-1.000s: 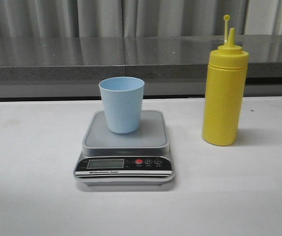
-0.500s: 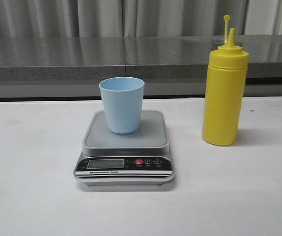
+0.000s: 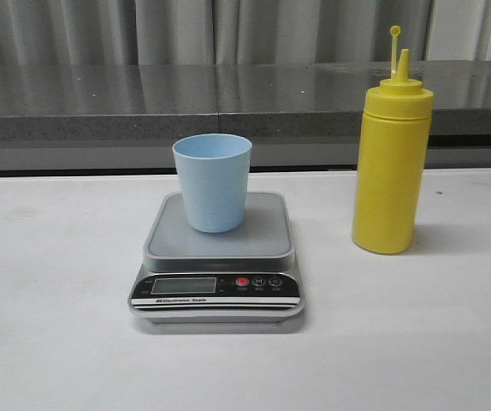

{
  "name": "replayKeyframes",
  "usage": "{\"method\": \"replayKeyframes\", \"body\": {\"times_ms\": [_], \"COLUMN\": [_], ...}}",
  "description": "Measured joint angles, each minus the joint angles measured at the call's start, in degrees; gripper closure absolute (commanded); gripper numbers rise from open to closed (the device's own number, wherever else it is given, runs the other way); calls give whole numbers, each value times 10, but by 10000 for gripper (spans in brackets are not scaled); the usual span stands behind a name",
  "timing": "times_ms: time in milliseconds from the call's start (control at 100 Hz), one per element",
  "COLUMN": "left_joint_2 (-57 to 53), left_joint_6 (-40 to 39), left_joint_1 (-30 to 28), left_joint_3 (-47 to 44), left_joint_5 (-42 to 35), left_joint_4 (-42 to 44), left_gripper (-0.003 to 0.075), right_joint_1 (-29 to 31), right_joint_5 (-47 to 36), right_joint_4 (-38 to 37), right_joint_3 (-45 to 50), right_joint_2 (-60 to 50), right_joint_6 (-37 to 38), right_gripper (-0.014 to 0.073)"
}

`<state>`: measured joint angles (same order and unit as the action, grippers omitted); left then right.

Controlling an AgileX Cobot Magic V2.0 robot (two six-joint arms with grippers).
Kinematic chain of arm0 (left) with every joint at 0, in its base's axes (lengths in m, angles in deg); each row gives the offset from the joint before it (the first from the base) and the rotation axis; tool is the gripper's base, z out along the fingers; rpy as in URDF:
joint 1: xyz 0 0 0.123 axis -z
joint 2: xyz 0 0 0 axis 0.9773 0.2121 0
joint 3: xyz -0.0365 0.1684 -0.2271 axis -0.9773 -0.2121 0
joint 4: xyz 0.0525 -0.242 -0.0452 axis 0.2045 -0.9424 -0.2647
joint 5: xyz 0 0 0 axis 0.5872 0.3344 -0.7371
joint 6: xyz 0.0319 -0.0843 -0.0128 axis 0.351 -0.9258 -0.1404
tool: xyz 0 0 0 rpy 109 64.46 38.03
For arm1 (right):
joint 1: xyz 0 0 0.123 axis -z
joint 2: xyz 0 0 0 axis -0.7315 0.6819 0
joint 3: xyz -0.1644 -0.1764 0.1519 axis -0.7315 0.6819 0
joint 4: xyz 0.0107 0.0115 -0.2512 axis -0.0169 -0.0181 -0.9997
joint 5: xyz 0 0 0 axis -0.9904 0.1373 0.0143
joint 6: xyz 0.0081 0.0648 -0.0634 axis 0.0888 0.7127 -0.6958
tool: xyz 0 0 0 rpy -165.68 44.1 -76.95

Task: Pour seasoning into cup on scale with both arms

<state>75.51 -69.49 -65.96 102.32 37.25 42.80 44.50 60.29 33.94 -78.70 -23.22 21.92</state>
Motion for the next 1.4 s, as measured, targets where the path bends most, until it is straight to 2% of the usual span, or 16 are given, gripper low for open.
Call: {"method": "replayKeyframes", "body": {"times_ms": [340, 650, 720, 790, 860, 980, 1030, 1250, 1400], "left_joint_2": [0, 0, 0, 0, 0, 0, 0, 0, 0], "left_joint_6": [0, 0, 0, 0, 0, 0, 0, 0, 0], "left_joint_1": [0, 0, 0, 0, 0, 0, 0, 0, 0], "left_joint_3": [0, 0, 0, 0, 0, 0, 0, 0, 0], "left_joint_5": [0, 0, 0, 0, 0, 0, 0, 0, 0], "left_joint_4": [0, 0, 0, 0, 0, 0, 0, 0, 0], "left_gripper": [741, 741, 741, 741, 741, 741, 741, 741, 741], "right_joint_1": [0, -44, -60, -76, -91, -108, -111, -113, -122], "right_joint_5": [106, 117, 106, 84, 60, 14, -6, -116, -250], "right_joint_4": [0, 34, 43, 47, 47, 48, 48, 48, 49], "right_joint_3": [-148, -213, -217, -218, -218, -218, -218, -218, -194], "right_joint_2": [189, 393, 430, 462, 489, 525, 538, 603, 652], "right_joint_6": [0, -3, -3, -3, -3, -3, -3, -3, -3], "right_gripper": [661, 650, 596, 497, 352, 31, -71, -41, -41]}}
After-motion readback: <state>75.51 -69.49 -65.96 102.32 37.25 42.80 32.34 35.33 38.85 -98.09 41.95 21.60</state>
